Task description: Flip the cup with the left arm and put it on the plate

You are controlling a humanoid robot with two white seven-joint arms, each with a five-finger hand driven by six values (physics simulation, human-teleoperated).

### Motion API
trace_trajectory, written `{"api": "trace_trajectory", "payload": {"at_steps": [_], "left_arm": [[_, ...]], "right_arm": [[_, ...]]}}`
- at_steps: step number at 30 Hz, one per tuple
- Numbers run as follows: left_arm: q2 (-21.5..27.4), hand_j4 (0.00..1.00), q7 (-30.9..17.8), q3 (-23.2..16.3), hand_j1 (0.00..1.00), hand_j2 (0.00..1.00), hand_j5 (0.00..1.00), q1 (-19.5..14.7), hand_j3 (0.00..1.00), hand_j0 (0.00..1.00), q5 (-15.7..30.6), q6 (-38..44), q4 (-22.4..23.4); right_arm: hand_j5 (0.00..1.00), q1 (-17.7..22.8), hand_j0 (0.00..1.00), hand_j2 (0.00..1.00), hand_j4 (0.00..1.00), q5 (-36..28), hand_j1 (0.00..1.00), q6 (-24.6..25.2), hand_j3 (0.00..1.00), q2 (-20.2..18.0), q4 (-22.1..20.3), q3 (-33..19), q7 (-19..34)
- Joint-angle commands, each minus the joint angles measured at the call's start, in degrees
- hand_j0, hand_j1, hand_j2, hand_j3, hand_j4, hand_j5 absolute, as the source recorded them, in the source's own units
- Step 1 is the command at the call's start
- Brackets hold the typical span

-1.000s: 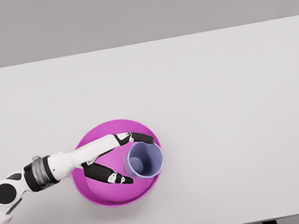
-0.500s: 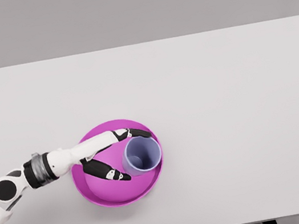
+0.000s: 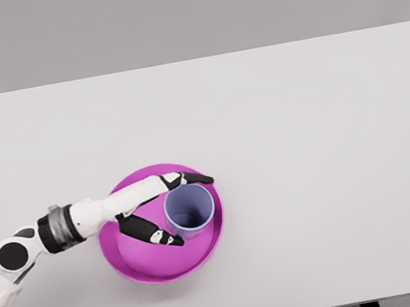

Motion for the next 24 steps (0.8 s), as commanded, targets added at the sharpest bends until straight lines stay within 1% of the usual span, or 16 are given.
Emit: {"api": "trace_trajectory", "payload": {"at_steps": [1, 9, 14, 21, 22, 23, 24], "left_arm": [[-0.51, 0.95, 0.01, 0.08, 0.95, 0.95, 0.95, -0.09, 0.95, 0.95, -0.32, 0.08, 0.11], [-0.42, 0.97, 0.01, 0.25, 0.97, 0.97, 0.97, -0.09, 0.97, 0.97, -0.32, 0.08, 0.11], [-0.33, 0.97, 0.19, 0.69, 0.97, 0.97, 0.97, -0.97, 0.97, 0.97, 0.12, 0.08, 0.11], [0.10, 0.98, 0.19, 0.78, 0.98, 0.98, 0.98, -0.79, 0.98, 0.98, -0.14, 0.08, -0.33], [0.46, 0.98, 0.19, 1.13, 0.98, 0.98, 0.98, -0.79, 0.98, 0.98, -0.14, 0.08, -0.33], [1.07, 0.98, 0.19, 2.35, 0.98, 0.98, 0.98, -0.79, 0.98, 0.98, -0.14, 0.08, -0.33], [3.00, 0.98, 0.45, 6.66, 0.98, 0.98, 0.98, 0.09, 0.98, 0.98, 0.21, 0.08, -0.33]], "right_arm": [[1.00, 0.00, 1.00, 1.00, 1.00, 0.00, 1.00, 0.00, 1.00, 0.00, 0.00, 0.00, 0.04], [1.00, 0.00, 1.00, 1.00, 1.00, 0.00, 1.00, 0.00, 1.00, 0.00, 0.00, 0.00, 0.04], [1.00, 0.00, 1.00, 1.00, 1.00, 0.00, 1.00, 0.00, 1.00, 0.00, 0.00, 0.00, 0.04], [1.00, 0.00, 1.00, 1.00, 1.00, 0.00, 1.00, 0.00, 1.00, 0.00, 0.00, 0.00, -0.05], [1.00, 0.00, 1.00, 1.00, 1.00, 0.00, 1.00, 0.00, 1.00, 0.00, 0.00, 0.00, -0.05], [1.00, 0.00, 1.00, 1.00, 1.00, 0.00, 1.00, 0.00, 1.00, 0.00, 0.00, 0.00, -0.05], [1.00, 0.00, 1.00, 1.00, 1.00, 0.00, 1.00, 0.00, 1.00, 0.00, 0.00, 0.00, 0.04]]}}
